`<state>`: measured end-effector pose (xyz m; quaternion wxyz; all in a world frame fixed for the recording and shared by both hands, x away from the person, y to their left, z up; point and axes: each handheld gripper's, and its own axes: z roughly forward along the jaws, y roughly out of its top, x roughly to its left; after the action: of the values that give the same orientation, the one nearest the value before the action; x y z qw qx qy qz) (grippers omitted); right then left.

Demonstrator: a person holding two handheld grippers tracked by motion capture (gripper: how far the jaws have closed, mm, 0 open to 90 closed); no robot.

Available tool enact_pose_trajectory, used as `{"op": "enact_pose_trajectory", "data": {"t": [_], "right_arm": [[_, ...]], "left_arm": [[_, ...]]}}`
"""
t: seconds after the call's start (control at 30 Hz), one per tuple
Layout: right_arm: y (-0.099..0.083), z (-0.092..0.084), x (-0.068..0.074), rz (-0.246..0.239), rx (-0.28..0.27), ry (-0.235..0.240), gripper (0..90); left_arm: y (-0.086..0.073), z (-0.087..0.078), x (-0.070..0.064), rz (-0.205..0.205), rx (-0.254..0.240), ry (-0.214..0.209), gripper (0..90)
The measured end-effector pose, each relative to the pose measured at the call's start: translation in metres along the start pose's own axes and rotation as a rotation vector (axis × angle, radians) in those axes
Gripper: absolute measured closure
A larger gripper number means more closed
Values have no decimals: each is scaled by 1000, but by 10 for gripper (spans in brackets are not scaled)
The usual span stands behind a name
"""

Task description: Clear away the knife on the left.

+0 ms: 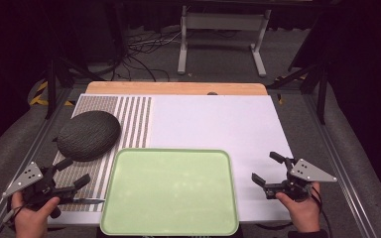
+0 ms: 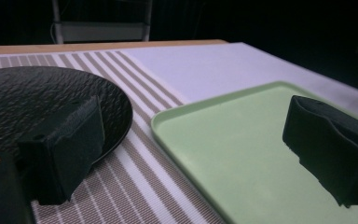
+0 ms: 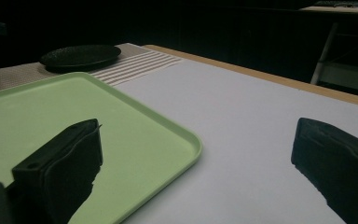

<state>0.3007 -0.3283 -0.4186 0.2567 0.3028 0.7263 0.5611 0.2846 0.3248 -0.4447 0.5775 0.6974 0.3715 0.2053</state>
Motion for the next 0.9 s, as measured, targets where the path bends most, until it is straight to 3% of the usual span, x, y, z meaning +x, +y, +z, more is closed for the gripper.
{"op": "enact_pose_trajectory", "data": {"t": [0.2, 0.57, 0.8, 0.9], "right_arm": [[0, 0, 0, 6, -4, 2, 28], [2, 2, -1, 25, -10, 1, 31], [1, 3, -2, 36, 1, 2, 33], [1, 5, -2, 32, 7, 4, 33]], "left_arm": [[2, 1, -3, 25, 10, -4, 68], [8, 0, 0, 7, 16, -5, 69], [19, -1, 1, 7, 54, -32, 60], [25, -3, 1, 14, 71, -75, 42]]}}
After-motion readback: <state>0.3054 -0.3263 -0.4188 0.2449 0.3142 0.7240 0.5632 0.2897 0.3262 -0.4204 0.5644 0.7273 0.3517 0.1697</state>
